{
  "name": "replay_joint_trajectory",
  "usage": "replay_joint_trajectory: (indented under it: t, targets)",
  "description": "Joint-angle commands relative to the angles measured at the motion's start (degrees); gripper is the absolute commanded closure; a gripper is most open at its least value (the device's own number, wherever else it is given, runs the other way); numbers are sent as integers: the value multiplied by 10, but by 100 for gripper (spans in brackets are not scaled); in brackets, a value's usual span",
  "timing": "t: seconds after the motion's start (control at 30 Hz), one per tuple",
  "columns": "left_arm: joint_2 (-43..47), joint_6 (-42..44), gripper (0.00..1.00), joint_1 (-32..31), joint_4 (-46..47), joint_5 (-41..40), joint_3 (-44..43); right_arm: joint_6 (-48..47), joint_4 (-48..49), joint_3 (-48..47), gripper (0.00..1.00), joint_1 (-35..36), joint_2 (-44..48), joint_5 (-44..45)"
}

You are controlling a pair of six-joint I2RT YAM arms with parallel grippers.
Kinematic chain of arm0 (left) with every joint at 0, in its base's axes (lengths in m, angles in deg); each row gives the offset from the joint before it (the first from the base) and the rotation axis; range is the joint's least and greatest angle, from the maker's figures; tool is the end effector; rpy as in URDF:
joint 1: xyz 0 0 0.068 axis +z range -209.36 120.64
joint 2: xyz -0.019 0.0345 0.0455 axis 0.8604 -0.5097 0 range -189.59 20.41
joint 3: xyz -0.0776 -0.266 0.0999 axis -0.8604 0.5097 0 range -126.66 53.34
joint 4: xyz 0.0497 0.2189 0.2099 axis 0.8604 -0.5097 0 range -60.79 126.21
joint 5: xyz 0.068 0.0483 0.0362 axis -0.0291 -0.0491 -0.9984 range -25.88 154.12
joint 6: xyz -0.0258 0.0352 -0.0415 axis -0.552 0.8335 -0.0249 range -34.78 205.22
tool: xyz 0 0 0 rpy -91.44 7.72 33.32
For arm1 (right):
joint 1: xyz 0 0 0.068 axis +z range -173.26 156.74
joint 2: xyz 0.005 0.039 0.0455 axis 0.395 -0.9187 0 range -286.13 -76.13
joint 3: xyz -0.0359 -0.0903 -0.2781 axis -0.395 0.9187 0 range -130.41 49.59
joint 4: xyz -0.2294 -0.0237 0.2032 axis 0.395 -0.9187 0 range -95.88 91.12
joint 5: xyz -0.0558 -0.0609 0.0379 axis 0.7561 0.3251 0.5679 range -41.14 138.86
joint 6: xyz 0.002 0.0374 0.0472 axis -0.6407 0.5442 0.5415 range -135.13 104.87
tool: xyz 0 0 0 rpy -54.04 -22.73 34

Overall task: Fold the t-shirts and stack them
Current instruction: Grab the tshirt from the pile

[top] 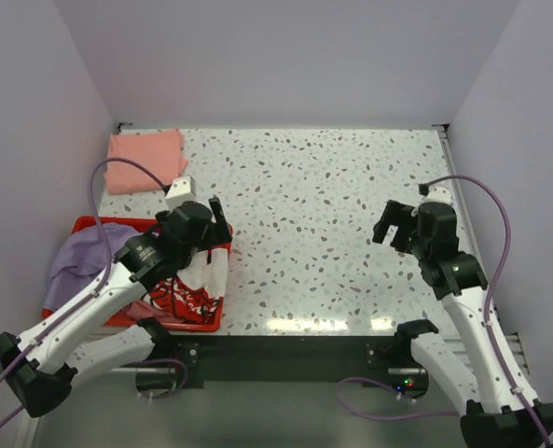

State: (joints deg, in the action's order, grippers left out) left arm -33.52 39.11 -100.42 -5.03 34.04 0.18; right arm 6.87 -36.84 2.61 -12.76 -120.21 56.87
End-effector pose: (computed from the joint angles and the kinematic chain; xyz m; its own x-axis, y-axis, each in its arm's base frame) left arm 0.1876 -0.1338 0.3257 -0.5570 -0.3418 -0.7569 -0.1643 0.9387 -0.3031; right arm 0.1988 0.0305 0.3197 -0.5492 0.2755 -0.7890 0.1483 0.9612 0.2324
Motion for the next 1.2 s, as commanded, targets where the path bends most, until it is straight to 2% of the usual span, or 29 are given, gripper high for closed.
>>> replay_joint_trajectory:
  t: [0.0,0.1,0.2,0.23,0.27,0.33,0.37,0.43,0.47,0.57,0.63,0.97,1.1,1.17]
  targets:
    - [-4,-15,0,-3,-11,-20,-28,17,45,21,1,0,41,7]
    - [-15,-53,0,-3,-53,-42,-42,27,68,39,1,0,59,-5]
    - [-33,-121,0,-2,-128,-100,-60,20,78,44,1,0,59,-22]
    - [-47,-203,0,-1,-199,-122,-65,19,82,45,1,-1,57,-33]
    - [-56,-249,0,4,-243,-159,-83,19,80,44,1,0,52,-35]
    - [-79,-329,0,13,-331,-189,-105,12,63,32,1,-1,41,-37]
    - [-85,-333,0,19,-340,-194,-105,9,59,30,1,-1,37,-38]
    - [-96,-308,0,40,-330,-182,-102,10,64,35,1,0,29,-44]
    - [-99,-294,0,73,-321,-170,-95,9,64,37,1,-1,27,-48]
    - [-97,-226,0,119,-259,-140,-69,7,54,32,1,0,15,-48]
    - [-94,-209,0,134,-228,-135,-56,8,67,36,1,-1,13,-58]
    - [-127,-182,0,179,-195,-121,-43,3,57,34,1,-1,13,-56]
    - [-140,-182,6,186,-195,-119,-37,4,66,38,1,0,13,-58]
    - [-144,-178,14,186,-193,-115,-35,3,58,35,1,0,11,-53]
